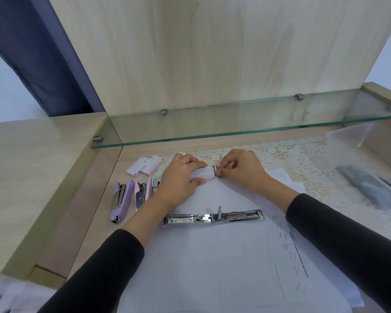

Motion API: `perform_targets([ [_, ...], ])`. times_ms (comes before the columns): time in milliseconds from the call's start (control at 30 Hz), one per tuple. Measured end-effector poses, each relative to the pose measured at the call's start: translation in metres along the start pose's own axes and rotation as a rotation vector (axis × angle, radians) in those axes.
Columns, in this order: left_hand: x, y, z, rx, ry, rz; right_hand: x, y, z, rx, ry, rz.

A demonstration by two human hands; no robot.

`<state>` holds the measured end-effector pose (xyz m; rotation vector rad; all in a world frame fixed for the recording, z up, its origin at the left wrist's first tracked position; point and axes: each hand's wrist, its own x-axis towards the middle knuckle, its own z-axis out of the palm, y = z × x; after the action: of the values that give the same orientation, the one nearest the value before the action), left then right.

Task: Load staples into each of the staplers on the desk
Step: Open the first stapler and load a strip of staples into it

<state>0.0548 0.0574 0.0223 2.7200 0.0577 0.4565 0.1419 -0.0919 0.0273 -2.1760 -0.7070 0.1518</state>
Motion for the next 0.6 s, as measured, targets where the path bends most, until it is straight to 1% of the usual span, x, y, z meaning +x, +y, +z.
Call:
perform_targets([
  [267, 0.000, 0.000, 0.000, 0.011, -0.004, 0.009, 0.003, -0.001, 0.003, -0.033, 0.012, 0.009],
  [400, -0.001, 0.000, 0.000, 0.010, 0.008, 0.017, 0.002, -0.002, 0.003, 0.001, 0.024, 0.019],
  [500, -0.001, 0.001, 0.000, 0.009, 0.020, 0.022, -0.004, 0.000, 0.002, 0.080, 0.046, -0.028],
  [600, -0.002, 0.001, 0.001, 0.003, 0.027, 0.030, -0.008, 0.005, 0.004, 0.094, 0.056, -0.105],
])
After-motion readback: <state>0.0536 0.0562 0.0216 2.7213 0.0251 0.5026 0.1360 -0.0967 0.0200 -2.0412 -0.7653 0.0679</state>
